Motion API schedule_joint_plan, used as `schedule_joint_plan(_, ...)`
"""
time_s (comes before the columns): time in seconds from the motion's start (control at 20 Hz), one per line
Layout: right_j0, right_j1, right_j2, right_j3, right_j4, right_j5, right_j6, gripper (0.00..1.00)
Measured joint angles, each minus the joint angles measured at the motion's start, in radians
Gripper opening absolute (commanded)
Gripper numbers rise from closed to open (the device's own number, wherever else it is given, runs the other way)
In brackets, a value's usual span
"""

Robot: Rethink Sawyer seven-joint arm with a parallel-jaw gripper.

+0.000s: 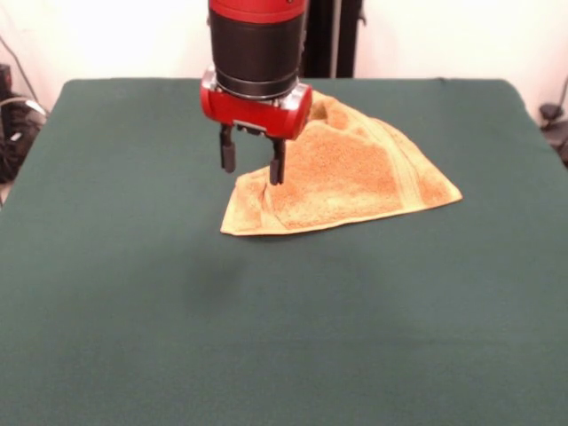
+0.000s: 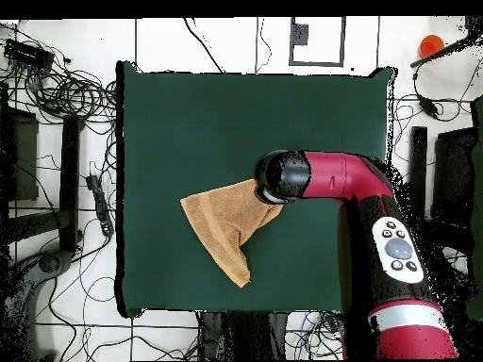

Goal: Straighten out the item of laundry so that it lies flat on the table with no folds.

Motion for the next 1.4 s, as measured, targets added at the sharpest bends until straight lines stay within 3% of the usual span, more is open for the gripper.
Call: schedule_joint_plan(1.4,0.068,0.003,0.000,-0.105,0.000,0.020,0.000,1.00)
